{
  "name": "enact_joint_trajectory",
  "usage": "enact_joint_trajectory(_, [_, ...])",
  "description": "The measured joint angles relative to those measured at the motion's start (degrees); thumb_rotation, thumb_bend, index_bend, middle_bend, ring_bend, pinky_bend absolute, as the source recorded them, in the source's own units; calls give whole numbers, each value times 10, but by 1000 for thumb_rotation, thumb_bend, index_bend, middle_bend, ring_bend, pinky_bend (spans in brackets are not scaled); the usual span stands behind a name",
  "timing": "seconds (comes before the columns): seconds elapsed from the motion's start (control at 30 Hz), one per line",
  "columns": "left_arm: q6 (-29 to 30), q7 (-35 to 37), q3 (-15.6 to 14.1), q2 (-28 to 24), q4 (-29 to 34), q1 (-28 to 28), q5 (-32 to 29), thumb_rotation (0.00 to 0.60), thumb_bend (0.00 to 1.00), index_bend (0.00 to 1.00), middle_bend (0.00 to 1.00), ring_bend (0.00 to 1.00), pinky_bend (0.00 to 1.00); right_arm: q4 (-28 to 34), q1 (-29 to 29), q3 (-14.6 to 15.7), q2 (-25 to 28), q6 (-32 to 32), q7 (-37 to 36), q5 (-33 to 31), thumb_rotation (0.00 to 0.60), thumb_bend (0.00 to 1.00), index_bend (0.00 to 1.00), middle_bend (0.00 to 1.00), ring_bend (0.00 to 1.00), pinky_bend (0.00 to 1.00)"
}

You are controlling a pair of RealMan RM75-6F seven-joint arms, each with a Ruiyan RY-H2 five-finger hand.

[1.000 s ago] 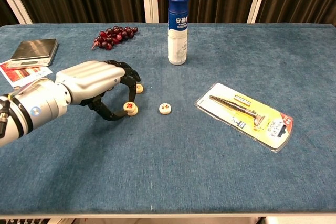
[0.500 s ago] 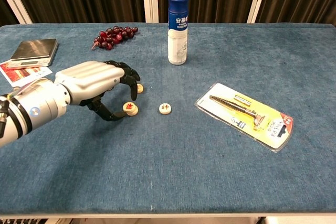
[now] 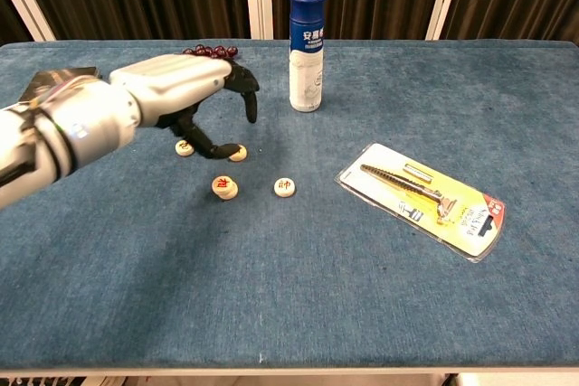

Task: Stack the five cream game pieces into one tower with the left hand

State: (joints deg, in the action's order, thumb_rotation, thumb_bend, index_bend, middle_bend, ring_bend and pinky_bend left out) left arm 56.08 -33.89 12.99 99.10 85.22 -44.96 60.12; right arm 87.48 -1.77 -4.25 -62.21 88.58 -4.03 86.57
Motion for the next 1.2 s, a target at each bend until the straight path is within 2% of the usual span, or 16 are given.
enact_joint_trajectory(0.23, [-21,-30,18,32,-53,-35,-61,600,302,383,111,0,11,3,3,0,5,7,-2,3,600,175,0,98,0,60])
enact_joint_trajectory(0.5, [-37,-40,12,57,-104,-54,-105,600,302,413,111,0,11,7,5,-1,6,7,4,2,600,175,0,99,0,60])
enact_joint_trajectory(0.93, [-45,-22,-3,58,-132,-59,-114,600,330,437,111,0,9,12,1,-4,6,-2,12,-7,600,174,0,98,0,60])
enact_joint_trajectory(1.2, [-49,4,-5,64,-147,-60,-105,600,385,506,111,0,9,15,-2,-6,6,-7,17,-10,600,174,0,98,0,60])
